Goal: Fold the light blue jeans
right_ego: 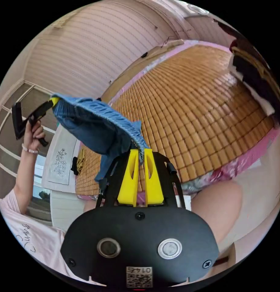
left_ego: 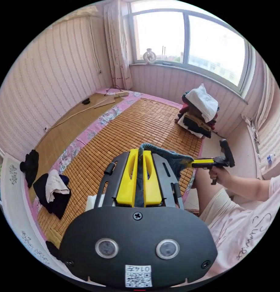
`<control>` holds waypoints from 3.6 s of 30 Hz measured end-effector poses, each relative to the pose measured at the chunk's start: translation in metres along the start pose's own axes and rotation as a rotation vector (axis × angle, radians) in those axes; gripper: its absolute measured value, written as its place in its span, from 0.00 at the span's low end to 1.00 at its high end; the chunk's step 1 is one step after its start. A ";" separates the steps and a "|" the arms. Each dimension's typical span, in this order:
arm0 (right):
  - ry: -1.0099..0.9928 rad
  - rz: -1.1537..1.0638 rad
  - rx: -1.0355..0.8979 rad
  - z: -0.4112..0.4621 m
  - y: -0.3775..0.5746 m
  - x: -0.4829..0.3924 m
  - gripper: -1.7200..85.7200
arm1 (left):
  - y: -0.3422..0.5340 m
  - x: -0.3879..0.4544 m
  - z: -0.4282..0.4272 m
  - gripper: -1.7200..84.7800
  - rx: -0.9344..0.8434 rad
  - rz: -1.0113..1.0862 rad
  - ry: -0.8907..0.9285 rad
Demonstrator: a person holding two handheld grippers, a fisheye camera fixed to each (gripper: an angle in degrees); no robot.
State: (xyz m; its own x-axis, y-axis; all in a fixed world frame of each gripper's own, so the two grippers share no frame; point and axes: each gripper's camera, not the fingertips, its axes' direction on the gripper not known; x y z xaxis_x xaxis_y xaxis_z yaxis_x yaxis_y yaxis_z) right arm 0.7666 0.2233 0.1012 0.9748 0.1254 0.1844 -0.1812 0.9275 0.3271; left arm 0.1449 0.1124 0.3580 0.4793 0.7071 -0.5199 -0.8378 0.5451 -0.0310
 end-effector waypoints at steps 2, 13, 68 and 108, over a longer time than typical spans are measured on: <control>0.048 -0.159 0.134 -0.064 -0.065 -0.037 0.05 | -0.003 -0.012 -0.068 0.02 0.137 -0.031 0.061; 0.031 -0.864 0.644 -0.384 -0.228 -0.431 0.04 | 0.084 0.001 -0.410 0.02 1.039 0.095 0.184; 0.440 -0.308 -0.385 0.364 -0.229 -0.350 0.13 | 0.588 -0.490 -0.176 0.09 -0.060 -1.194 -0.432; 0.587 -0.293 -0.379 0.375 -0.169 -0.221 0.03 | 0.517 -0.592 -0.003 0.03 -0.396 -1.072 -0.479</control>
State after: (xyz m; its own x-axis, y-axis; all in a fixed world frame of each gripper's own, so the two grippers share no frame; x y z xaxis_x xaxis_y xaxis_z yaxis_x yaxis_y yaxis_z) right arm 0.5328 -0.0934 0.3529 0.9047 -0.0763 -0.4192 0.0497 0.9960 -0.0741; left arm -0.5728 -0.0254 0.6470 0.9488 0.1270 0.2891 0.0548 0.8354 -0.5469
